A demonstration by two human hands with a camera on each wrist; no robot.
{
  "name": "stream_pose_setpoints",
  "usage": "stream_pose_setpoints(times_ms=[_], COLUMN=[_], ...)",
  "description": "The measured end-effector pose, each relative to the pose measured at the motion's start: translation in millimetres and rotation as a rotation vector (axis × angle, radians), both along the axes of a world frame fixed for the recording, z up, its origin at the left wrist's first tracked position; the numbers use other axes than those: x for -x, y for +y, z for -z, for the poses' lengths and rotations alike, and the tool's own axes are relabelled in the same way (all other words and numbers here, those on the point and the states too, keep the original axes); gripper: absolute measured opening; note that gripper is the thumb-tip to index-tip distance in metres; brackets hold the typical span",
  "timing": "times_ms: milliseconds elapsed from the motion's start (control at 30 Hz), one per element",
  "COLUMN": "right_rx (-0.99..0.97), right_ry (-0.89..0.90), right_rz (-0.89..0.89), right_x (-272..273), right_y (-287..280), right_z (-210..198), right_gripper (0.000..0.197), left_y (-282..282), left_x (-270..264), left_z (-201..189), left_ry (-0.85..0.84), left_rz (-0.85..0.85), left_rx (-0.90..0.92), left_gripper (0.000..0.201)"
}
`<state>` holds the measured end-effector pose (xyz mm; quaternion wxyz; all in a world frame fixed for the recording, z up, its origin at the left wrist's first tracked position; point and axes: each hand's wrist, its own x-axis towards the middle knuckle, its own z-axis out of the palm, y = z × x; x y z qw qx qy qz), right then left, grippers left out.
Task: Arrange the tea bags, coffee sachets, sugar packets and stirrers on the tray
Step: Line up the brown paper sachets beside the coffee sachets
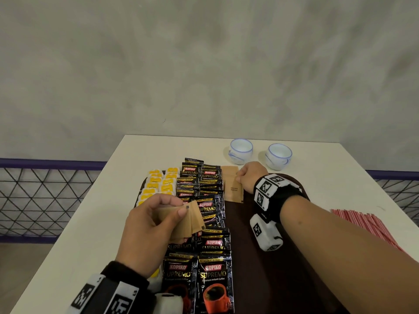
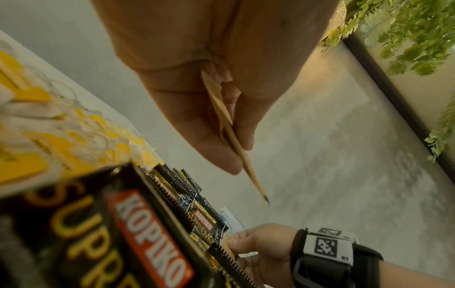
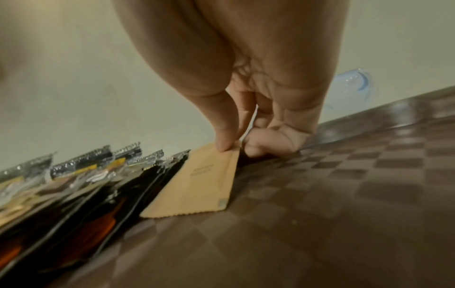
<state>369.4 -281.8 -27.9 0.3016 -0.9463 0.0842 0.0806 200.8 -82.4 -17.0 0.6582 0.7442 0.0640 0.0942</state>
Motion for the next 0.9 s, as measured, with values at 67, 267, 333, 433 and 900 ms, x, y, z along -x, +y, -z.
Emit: stream_pose_setpoints(times_ms=[67,267,333,433,900], right_rx=[-0.013,-0.027,-0.055,-0.094,-0.487], right_ry=[-0.051,-0.113,-0.136,-0.151,-0.111], right_rz=[0.010,0.038,0.053,0.074,-0.239], right_x=[-1.8,-4.2,-6.1,-8.2,43.2], right_y=[3.0,4.5,4.3,4.5,8.6], right_z=[-0.9,6.0,7.9,12.0,-34.4], right_gripper=[0.022,0.030,0.028,0.024,0.013], left_y=[-0.7,-1.7,-1.4,-2.1,-6.4], left_x=[-1.0,-1.3,-1.0,-0.4,-5.4], left_z=[-0.3,-2.5,-3.4,-4.6,-5.6], left_ry=[0.004,0.000,0.000,0.001,-0.055], left_rz=[0.002,0.001,-0.002,0.002,0.004], left_rx=[0.010,0.035,0.042,0.040,-0.103], left_gripper=[0.005,0.005,0.004,0.003,0.014])
